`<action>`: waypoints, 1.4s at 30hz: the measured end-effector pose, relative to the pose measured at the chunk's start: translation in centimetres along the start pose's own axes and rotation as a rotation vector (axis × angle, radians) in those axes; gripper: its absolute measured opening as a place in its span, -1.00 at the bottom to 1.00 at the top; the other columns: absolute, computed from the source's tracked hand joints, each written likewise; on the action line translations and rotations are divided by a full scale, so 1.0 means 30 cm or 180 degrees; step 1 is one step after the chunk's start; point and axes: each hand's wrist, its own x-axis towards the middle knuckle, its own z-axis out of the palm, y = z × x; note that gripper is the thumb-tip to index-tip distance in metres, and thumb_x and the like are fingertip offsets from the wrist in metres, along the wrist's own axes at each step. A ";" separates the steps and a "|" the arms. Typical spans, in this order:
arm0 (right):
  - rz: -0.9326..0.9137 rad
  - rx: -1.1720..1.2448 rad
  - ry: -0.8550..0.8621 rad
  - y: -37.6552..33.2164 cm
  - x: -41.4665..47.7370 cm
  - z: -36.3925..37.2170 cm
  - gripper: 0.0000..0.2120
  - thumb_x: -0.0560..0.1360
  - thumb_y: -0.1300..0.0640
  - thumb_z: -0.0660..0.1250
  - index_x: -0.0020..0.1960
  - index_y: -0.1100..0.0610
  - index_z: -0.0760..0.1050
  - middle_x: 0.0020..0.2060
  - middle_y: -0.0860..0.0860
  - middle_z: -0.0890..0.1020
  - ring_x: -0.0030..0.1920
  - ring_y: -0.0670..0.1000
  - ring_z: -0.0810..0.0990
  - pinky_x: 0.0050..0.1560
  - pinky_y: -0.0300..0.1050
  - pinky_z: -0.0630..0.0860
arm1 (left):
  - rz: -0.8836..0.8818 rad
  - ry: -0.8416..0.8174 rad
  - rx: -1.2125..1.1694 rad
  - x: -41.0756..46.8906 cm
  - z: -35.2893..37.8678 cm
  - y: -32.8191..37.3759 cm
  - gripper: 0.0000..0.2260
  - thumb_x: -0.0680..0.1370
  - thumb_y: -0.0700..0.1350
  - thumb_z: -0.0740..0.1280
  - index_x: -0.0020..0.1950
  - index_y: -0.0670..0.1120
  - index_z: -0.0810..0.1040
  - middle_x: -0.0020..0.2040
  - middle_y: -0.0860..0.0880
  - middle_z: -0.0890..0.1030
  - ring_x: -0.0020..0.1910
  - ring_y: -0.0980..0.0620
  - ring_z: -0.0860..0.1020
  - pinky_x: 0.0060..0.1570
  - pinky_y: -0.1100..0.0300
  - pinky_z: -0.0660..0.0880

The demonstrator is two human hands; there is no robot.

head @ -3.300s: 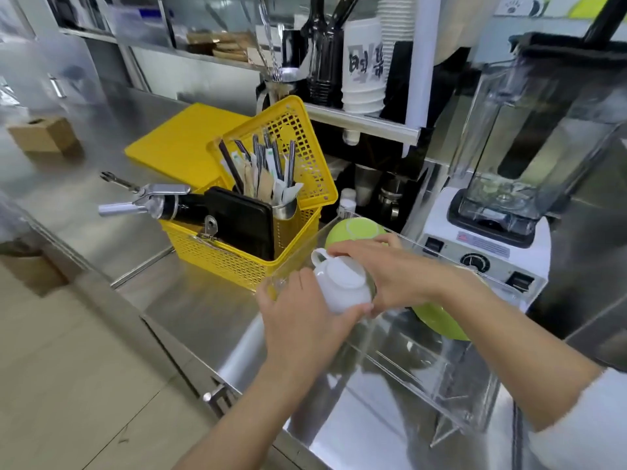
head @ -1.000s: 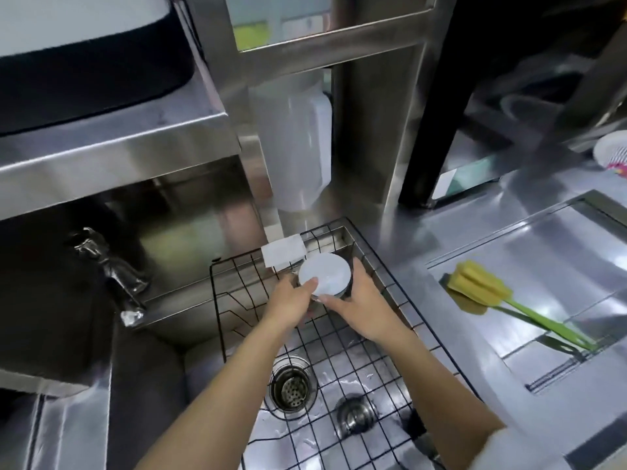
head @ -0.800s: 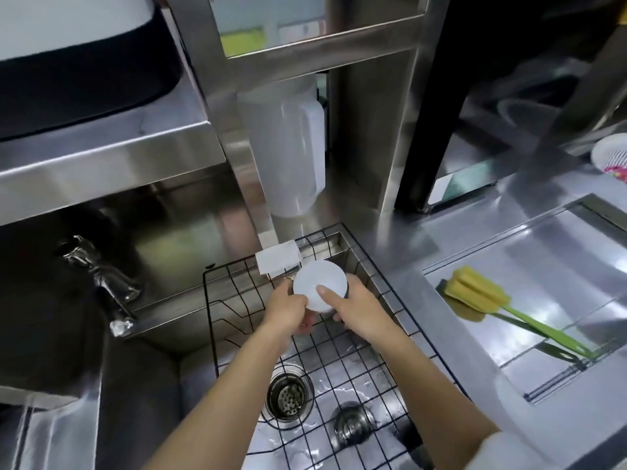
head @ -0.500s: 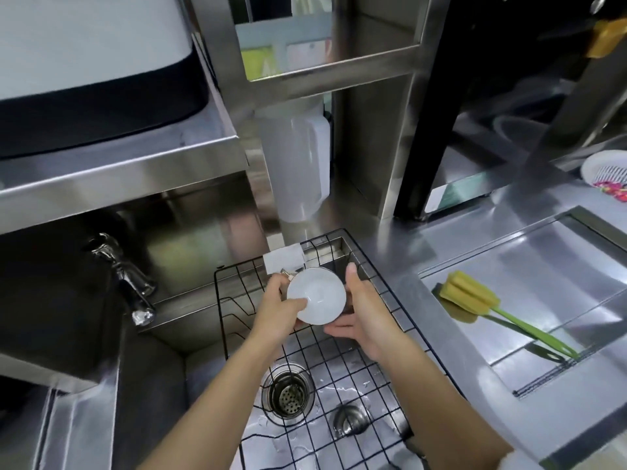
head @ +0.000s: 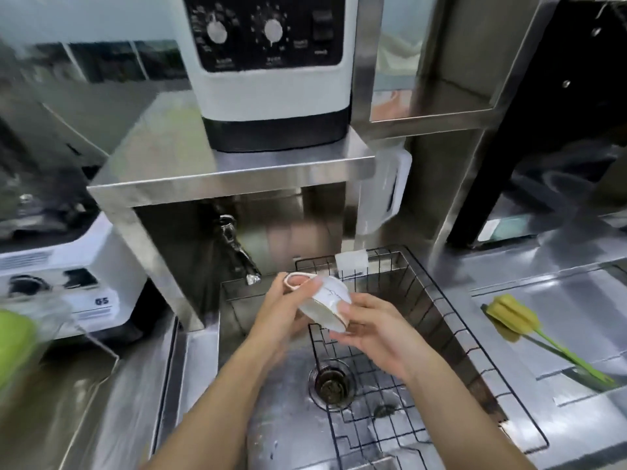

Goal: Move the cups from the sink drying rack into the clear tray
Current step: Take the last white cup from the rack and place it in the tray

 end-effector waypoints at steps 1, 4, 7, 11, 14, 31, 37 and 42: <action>-0.0042 0.0020 0.0034 0.007 -0.006 0.040 -0.45 0.19 0.20 0.50 0.15 0.27 0.48 -0.05 0.18 0.63 -0.06 0.14 0.61 0.05 0.09 0.58 | 0.0102 0.0005 0.0020 -0.028 -0.035 0.019 -0.84 0.42 -0.10 0.42 -0.07 -0.07 0.49 -0.15 0.02 0.65 -0.20 0.13 0.63 -0.12 0.15 0.51; -0.0324 -0.0022 0.0075 0.021 -0.029 0.179 -0.35 0.09 0.30 0.57 0.15 0.27 0.45 -0.13 0.15 0.68 -0.09 0.15 0.62 0.16 0.23 0.47 | 0.0527 0.0118 0.0192 -0.111 -0.151 0.088 -0.85 0.38 -0.13 0.44 -0.09 -0.08 0.56 -0.19 0.04 0.62 -0.15 0.08 0.56 -0.08 0.17 0.43; -0.0676 -0.0373 -0.0080 0.022 -0.063 0.329 -0.47 0.10 0.31 0.53 0.04 0.17 0.51 -0.11 0.12 0.68 -0.07 0.12 0.63 0.06 0.13 0.50 | 0.0894 0.0335 0.0584 -0.216 -0.288 0.163 -0.65 0.27 -0.05 0.47 -0.01 -0.11 0.55 -0.18 0.06 0.60 -0.19 0.12 0.54 -0.18 0.27 0.43; -0.1111 -0.0822 -0.0260 0.048 -0.103 0.520 -0.41 0.03 0.23 0.57 0.04 0.09 0.53 -0.06 0.05 0.68 -0.04 0.01 0.63 0.02 -0.01 0.55 | 0.1228 0.0316 0.0973 -0.361 -0.460 0.237 -0.72 0.31 -0.03 0.46 -0.06 -0.07 0.52 -0.22 0.10 0.59 -0.29 0.24 0.53 -0.27 0.40 0.44; -0.1455 -0.1303 -0.0272 0.076 -0.142 0.669 -0.39 0.02 0.20 0.57 0.05 0.06 0.51 -0.03 0.01 0.65 -0.06 -0.09 0.61 -0.06 -0.25 0.52 | 0.1462 0.0563 0.1024 -0.451 -0.567 0.278 -0.83 0.48 -0.13 0.38 -0.03 -0.20 0.51 -0.23 0.05 0.53 -0.35 0.31 0.47 -0.33 0.47 0.38; -0.1727 -0.2638 -0.0298 0.409 -0.197 1.174 -0.37 0.06 -0.18 0.50 0.08 -0.22 0.38 -0.02 -0.23 0.57 0.18 0.05 0.45 0.17 -0.09 0.44 | 0.1106 0.1447 0.0707 -0.706 -1.016 0.237 -0.73 0.45 0.01 0.40 0.01 -0.12 0.47 -0.10 0.03 0.52 -0.17 0.16 0.49 -0.34 0.52 0.38; -0.1727 -0.3107 -0.0103 0.465 -0.208 1.214 -0.36 0.14 -0.16 0.46 0.17 -0.09 0.36 0.06 -0.13 0.55 0.17 0.07 0.43 0.21 0.02 0.41 | 0.0947 0.1544 0.0875 -0.701 -1.052 0.196 -0.66 0.45 -0.10 0.41 0.14 -0.20 0.43 0.13 -0.12 0.50 -0.09 0.19 0.48 -0.39 0.57 0.36; -0.1813 -0.3235 -0.0006 0.478 -0.212 1.216 -0.41 0.22 -0.08 0.51 0.16 -0.05 0.34 0.08 -0.11 0.54 0.11 -0.06 0.43 0.24 0.06 0.35 | 0.0795 0.1342 0.0960 -0.691 -1.062 0.190 -0.67 0.47 -0.10 0.39 0.14 -0.18 0.40 0.21 -0.18 0.43 -0.07 0.15 0.46 -0.41 0.55 0.36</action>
